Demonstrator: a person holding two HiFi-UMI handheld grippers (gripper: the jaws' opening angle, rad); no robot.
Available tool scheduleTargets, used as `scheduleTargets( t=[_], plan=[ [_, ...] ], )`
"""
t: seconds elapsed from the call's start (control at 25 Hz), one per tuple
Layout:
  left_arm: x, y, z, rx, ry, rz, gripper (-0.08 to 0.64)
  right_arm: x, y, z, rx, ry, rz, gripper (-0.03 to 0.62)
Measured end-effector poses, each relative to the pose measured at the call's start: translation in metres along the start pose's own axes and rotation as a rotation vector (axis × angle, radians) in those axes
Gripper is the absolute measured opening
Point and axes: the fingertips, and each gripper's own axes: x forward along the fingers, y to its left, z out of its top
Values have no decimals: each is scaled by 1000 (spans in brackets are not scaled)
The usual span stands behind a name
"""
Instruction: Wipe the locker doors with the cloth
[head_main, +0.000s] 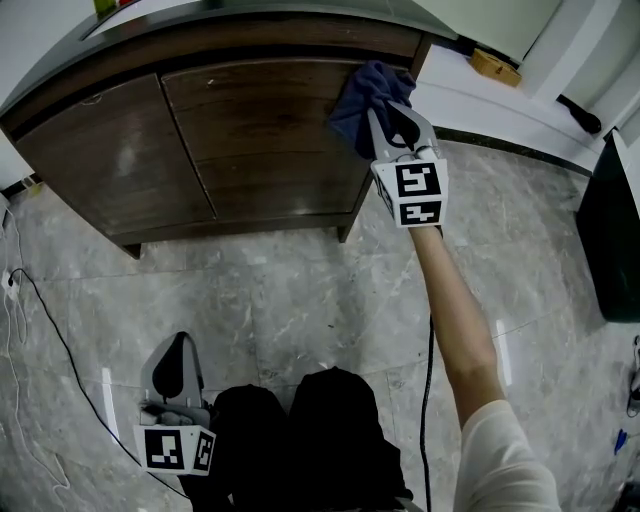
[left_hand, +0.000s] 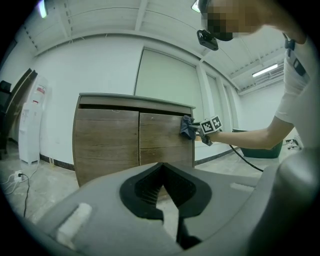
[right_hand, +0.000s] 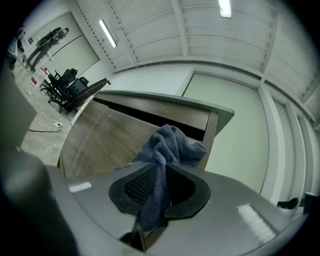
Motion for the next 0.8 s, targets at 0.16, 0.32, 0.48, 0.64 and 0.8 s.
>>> scheduleTargets(
  t=[0.16, 0.32, 0.48, 0.64, 0.8],
  plan=[
    [-3, -3, -7, -9, 8, 1, 0, -3, 11, -28, 14, 47, 11, 64],
    [-1, -6, -7, -11, 10, -9, 1, -4, 21, -52, 31, 87, 27, 64],
    [-1, -7, -8, -14, 11, -14, 2, -4, 29, -65, 42, 105, 33, 64],
    [1, -8, -9, -18, 11, -18, 0, -4, 39, -76, 53, 121, 41, 64],
    [1, -7, -11, -25, 15, -21, 0, -5, 55, -96, 63, 158, 62, 64]
  ],
)
